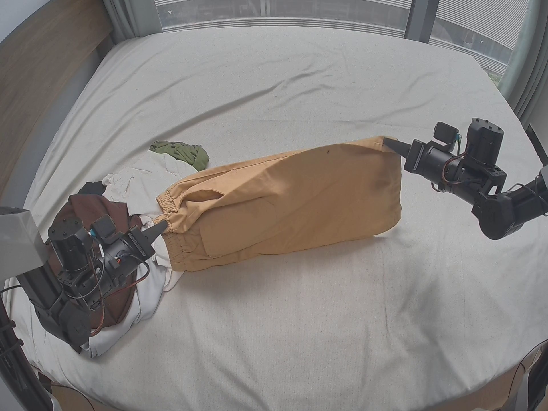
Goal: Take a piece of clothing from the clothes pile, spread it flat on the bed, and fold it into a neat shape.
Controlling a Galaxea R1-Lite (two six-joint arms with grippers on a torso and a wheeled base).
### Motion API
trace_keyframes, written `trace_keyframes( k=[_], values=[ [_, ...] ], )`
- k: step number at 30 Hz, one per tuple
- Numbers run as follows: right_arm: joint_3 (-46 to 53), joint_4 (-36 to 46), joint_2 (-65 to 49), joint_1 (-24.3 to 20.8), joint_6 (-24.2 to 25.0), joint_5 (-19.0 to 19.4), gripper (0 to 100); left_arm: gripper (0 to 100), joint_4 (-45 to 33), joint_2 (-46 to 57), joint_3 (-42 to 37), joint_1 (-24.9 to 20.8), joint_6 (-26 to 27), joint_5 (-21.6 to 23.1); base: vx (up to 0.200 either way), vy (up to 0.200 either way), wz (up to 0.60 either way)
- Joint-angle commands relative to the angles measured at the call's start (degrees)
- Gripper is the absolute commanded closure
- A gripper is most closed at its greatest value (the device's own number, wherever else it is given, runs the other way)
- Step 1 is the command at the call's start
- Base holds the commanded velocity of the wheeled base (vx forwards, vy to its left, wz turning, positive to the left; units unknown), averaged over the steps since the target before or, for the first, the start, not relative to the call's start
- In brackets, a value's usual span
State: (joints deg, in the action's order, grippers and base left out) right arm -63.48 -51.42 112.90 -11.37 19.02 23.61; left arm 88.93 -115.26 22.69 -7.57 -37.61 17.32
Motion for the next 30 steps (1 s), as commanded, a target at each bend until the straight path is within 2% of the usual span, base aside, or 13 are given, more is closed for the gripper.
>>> trace_keyframes(
  k=[1,16,21,30],
  values=[
    [-2.4,0.1,1.6,0.1,0.0,0.0,100,100,0.0,-1.0,1.1,0.0,-0.5,-0.5,0.000,0.000,0.00],
    [-14.5,3.2,10.2,-0.5,0.0,0.1,100,100,0.1,-3.8,4.0,0.1,-1.4,-3.7,0.000,0.000,0.00],
    [-19.3,5.1,13.7,-0.4,0.1,0.1,100,100,0.0,-5.0,6.2,0.1,-3.4,-6.5,0.000,0.000,0.00],
    [-24.3,6.6,16.8,-0.1,0.1,-0.1,100,100,0.0,-6.5,9.0,0.5,-5.5,-8.4,0.000,0.000,0.00]
  ],
)
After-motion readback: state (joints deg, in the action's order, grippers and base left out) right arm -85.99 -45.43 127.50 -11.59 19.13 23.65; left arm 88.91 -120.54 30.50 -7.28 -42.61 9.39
